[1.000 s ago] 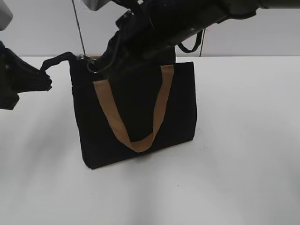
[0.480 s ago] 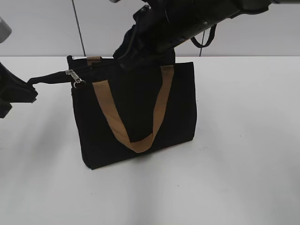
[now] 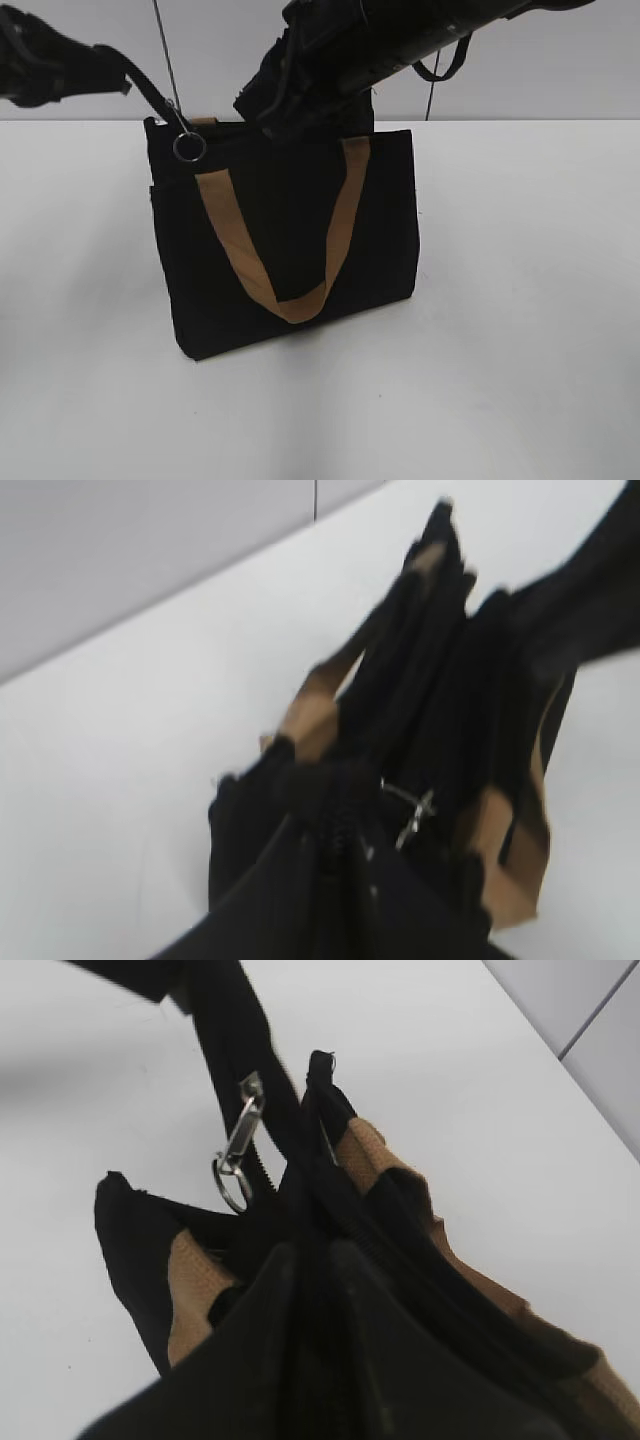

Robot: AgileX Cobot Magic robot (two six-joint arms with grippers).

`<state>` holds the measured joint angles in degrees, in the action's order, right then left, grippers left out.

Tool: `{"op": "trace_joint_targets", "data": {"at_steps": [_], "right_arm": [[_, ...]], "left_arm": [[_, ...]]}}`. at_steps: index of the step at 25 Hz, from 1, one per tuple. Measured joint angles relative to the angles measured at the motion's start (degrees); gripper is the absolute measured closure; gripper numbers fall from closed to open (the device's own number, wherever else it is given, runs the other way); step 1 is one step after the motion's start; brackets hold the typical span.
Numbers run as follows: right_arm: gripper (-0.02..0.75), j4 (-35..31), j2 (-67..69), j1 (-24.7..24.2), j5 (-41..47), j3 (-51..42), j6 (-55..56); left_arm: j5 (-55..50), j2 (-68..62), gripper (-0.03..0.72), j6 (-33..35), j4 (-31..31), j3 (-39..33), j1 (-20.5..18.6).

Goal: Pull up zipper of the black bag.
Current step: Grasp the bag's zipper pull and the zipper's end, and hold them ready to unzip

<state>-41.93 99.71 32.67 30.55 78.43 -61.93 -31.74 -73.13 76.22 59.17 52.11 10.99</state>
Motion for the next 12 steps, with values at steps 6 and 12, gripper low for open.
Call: {"op": "trace_joint_targets", "data": {"at_steps": [6,12], "right_arm": [[0.449,-0.11,0.00,0.15,0.06,0.00,-1.65],[0.429,-2.48,0.00,2.04,-0.06,0.00,-9.59]], "left_arm": [[-0.99,0.00,0.662,1.15,7.27,1.83,0.01],[-2.29,0.00,0.662,2.34,11.44,1.83,0.01]]}}
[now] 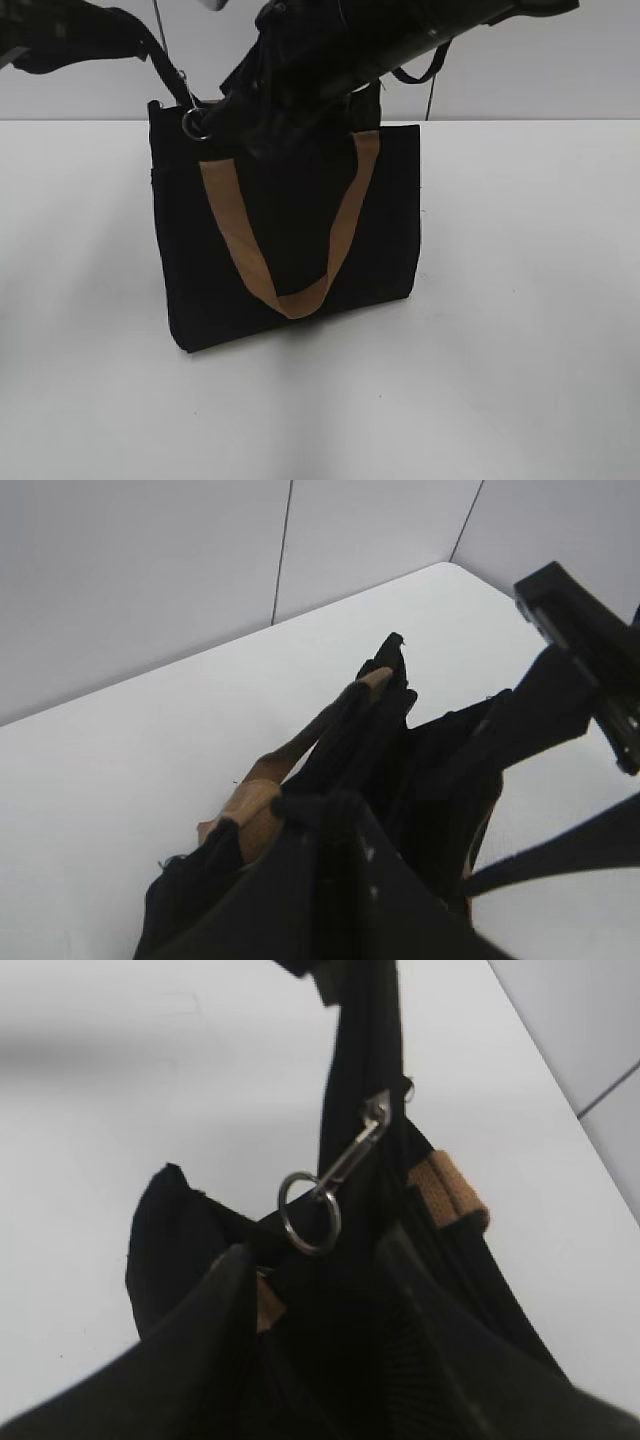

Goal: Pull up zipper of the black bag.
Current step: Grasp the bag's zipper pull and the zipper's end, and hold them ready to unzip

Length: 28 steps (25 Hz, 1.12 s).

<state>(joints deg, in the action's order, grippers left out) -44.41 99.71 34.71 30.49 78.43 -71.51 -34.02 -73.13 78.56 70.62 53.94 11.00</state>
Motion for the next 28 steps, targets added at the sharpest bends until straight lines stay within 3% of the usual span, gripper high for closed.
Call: {"op": "trace_joint_targets", "data": {"at_steps": [8,28], "right_arm": [[0.429,-4.35,0.22,0.05,-1.80,0.00,-1.65],[0.436,-4.90,4.67,0.05,0.93,3.40,-2.71]], "left_arm": [[-0.41,0.00,0.662,0.14,0.79,0.00,0.00],[-1.25,0.00,0.662,0.26,0.79,0.00,0.00]]}}
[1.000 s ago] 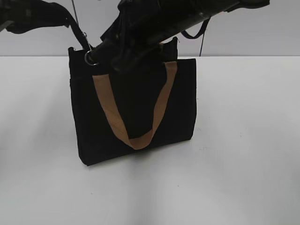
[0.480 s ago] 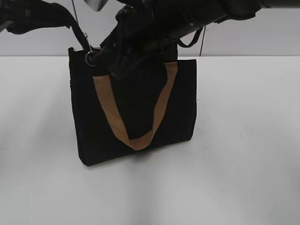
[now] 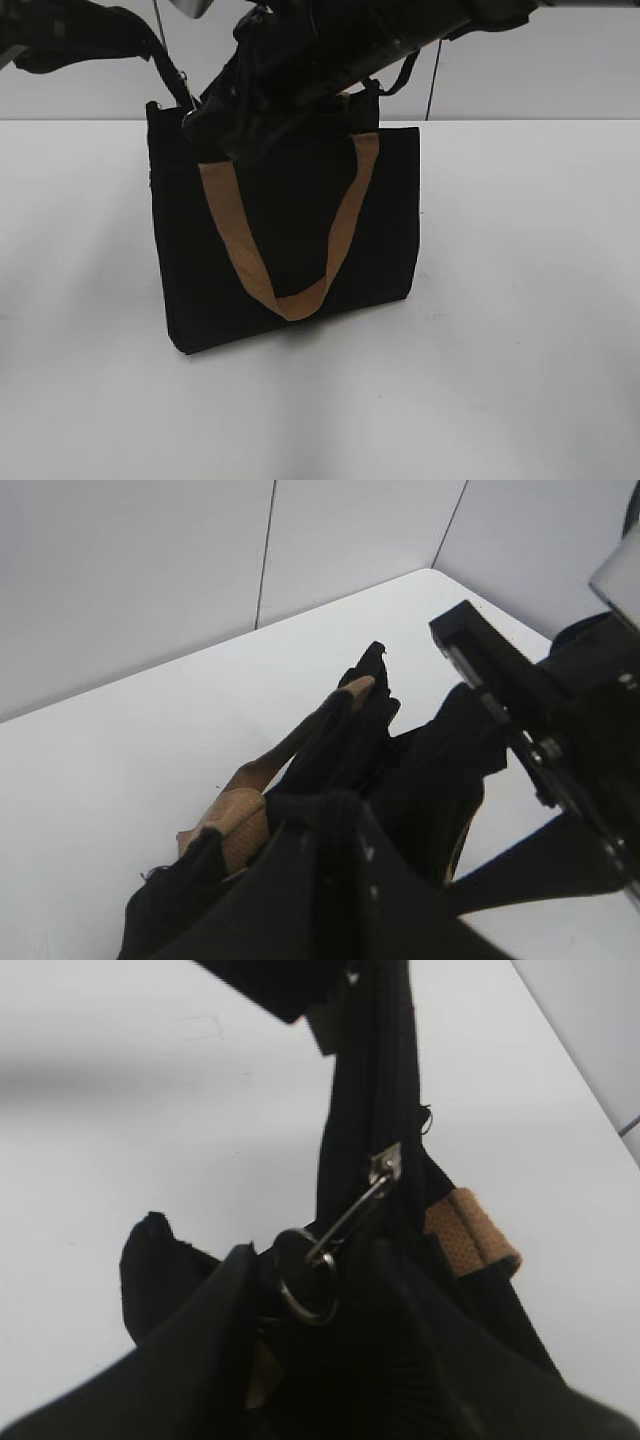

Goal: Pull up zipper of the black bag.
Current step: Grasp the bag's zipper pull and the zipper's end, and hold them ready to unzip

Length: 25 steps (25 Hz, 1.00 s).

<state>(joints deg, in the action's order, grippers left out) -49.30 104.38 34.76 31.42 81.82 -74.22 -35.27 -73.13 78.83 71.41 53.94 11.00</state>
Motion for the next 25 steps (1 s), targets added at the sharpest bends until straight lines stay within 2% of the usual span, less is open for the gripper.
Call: {"op": "trace_joint_targets", "data": {"at_steps": [5,11,20,25], "right_arm": [[0.491,0.10,0.12,0.00,0.90,0.00,0.00],[0.515,0.28,0.53,0.00,1.39,0.00,0.00],[0.560,0.34,0.58,0.00,1.63,0.00,0.00],[0.621,0.34,0.58,0.00,1.86,0.00,0.00]], "left_arm": [[0.00,0.00,0.662,0.07,0.00,0.00,0.00],[0.00,0.00,0.662,0.07,-0.32,0.00,0.00],[0.05,0.00,0.662,0.07,-4.23,0.16,0.00],[0.00,0.00,0.662,0.07,-4.29,0.21,0.00]]}}
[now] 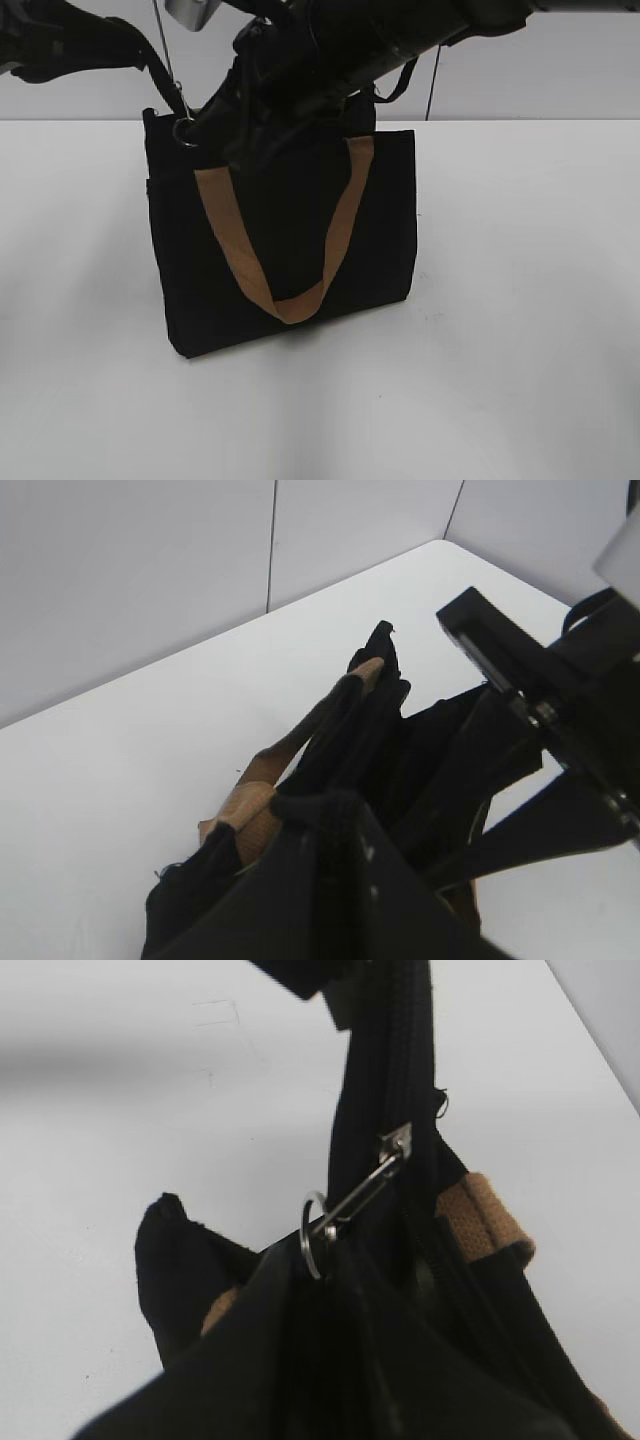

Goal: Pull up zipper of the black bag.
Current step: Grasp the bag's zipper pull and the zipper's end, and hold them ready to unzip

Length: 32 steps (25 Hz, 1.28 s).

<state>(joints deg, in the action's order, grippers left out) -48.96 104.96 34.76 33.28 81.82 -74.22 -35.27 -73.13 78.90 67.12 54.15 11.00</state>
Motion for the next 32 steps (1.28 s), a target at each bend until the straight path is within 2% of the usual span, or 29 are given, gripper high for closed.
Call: {"op": "trace_joint_targets", "data": {"at_steps": [7,18,20,25,28,32], "right_arm": [[0.738,0.01,0.00,0.00,0.12,0.00,0.00],[0.736,0.01,0.00,-2.61,3.76,0.02,-0.20],[0.689,-0.11,0.00,-2.65,5.23,0.02,-0.69],[0.451,-0.44,0.00,-2.65,6.30,0.02,-1.31],[0.410,-2.06,0.00,-2.59,3.16,0.02,-1.72],[0.400,-6.05,0.00,-2.59,0.90,0.02,-4.76]], "left_arm": [[0.71,0.00,0.662,0.00,0.00,0.00,0.00],[0.84,0.00,0.662,0.00,-0.04,0.00,0.00],[0.84,0.00,0.662,0.00,-0.04,0.00,0.00],[0.84,0.00,0.662,0.00,-0.04,0.00,0.00],[0.84,0.00,0.662,0.00,-0.06,0.00,0.00],[0.84,0.00,0.662,0.00,-0.06,0.00,0.00]]}}
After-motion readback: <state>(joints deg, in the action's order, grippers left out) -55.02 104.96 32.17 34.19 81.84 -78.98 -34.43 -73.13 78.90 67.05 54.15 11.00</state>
